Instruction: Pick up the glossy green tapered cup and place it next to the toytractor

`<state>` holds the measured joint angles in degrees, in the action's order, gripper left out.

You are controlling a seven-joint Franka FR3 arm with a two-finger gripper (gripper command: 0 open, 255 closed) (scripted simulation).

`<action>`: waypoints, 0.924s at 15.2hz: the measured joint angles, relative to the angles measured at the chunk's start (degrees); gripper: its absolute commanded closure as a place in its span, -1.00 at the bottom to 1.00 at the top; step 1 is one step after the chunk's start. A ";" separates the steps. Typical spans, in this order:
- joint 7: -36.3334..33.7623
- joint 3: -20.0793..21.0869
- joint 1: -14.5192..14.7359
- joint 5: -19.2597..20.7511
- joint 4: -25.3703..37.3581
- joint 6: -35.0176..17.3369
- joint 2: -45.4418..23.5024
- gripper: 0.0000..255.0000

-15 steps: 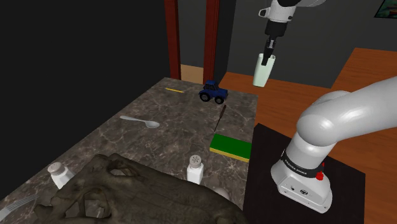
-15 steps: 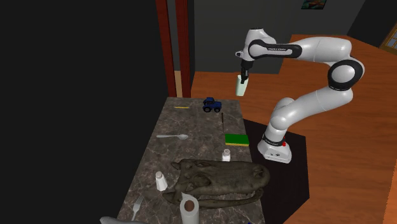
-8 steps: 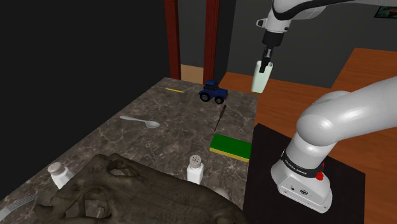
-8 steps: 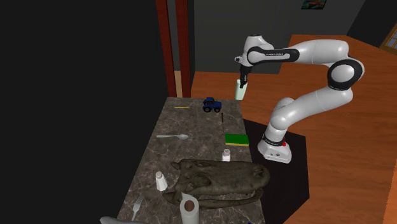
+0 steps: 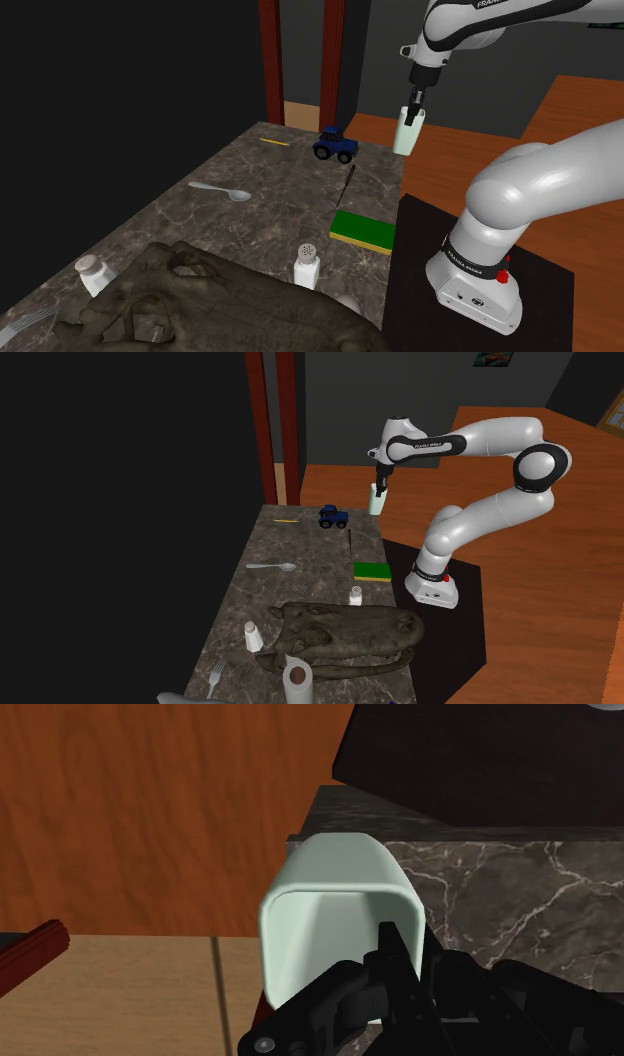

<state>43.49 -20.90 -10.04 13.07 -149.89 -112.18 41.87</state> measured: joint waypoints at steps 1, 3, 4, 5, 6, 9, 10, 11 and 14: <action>0.01 -0.03 -0.02 0.03 -0.08 -0.10 -0.01 1.00; 0.03 -0.06 -0.03 0.05 -0.13 -0.17 -0.02 1.00; 0.03 -0.07 -0.03 0.05 -0.14 -0.19 -0.02 1.00; 0.04 -0.07 -0.03 0.05 -0.15 -0.19 -0.03 1.00; 0.04 -0.07 -0.03 0.05 -0.15 -0.19 -0.03 -1.00; 0.04 -0.07 -0.03 0.05 -0.14 -0.20 -0.02 -1.00; 0.04 -0.07 -0.03 0.05 -0.14 -0.20 -0.02 -1.00; 0.04 -0.07 -0.03 0.05 -0.14 -0.20 -0.03 -1.00; 0.04 0.50 0.06 -0.32 1.83 2.34 0.62 -1.00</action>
<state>43.52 -20.41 -9.98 12.74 -148.07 -109.84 42.49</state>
